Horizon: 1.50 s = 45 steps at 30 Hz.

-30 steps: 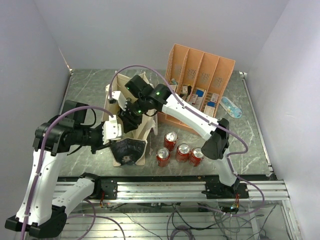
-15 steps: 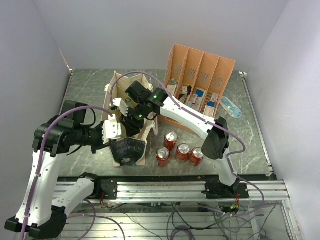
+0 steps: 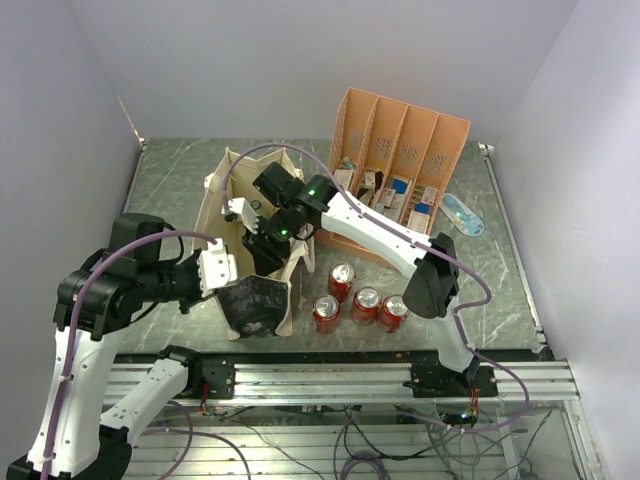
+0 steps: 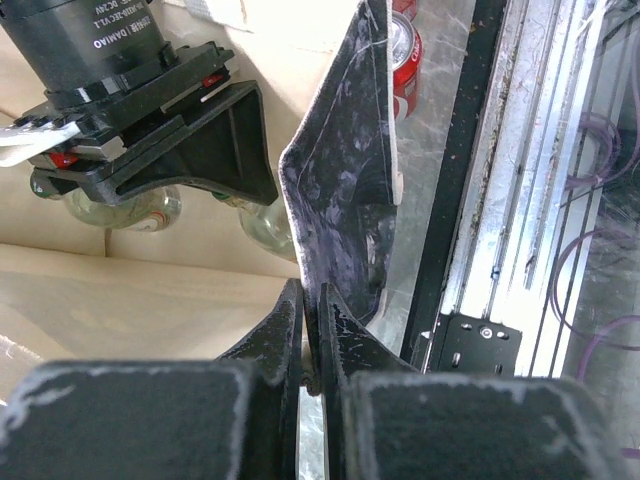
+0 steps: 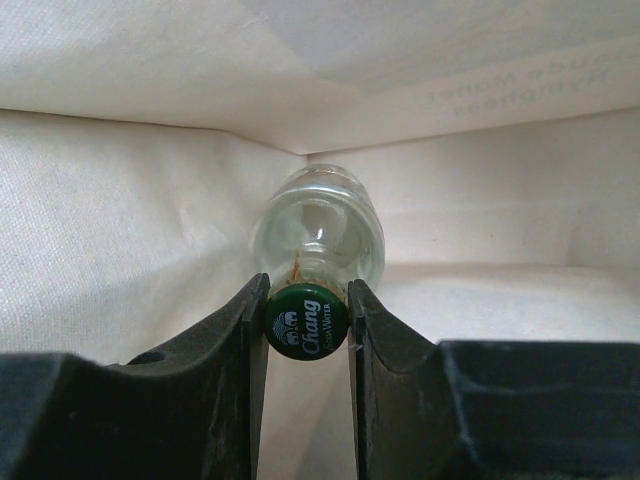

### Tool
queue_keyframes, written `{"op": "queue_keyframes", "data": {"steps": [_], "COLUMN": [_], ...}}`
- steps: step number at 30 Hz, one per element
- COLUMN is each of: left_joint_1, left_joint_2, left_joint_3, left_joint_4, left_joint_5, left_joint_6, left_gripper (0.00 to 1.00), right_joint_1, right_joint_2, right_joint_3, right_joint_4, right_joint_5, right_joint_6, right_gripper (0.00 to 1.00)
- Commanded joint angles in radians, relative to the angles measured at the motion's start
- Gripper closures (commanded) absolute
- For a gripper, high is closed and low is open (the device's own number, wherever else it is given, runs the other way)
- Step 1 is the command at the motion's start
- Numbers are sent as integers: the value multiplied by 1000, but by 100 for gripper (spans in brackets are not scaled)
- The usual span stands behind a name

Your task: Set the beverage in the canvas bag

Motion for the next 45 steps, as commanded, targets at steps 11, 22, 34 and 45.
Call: {"op": "queue_keyframes", "data": {"steps": [11,22,34,45], "left_joint_1": [-7,-7,-7,-7], "left_joint_2": [30,24,-7,19], "left_joint_3": [50,63,-17,37], "left_joint_4": [80,86,75,87], "left_joint_5": [-22,11,-58,-8], "left_joint_6": [-62,-96,-13,-30], "left_gripper": [90,91,93,93], "right_joint_1": [-3,-3,14,38], "right_joint_2": [-62,-79,-60,-88], "right_joint_3": [-41,-63,-65,-174], "right_joint_4": [-57,-51,-114,-117], "right_joint_5": [-173,-206,-275,-173], "right_joint_6": [49,47,10,-8], "right_gripper": [100,100,100,100]}}
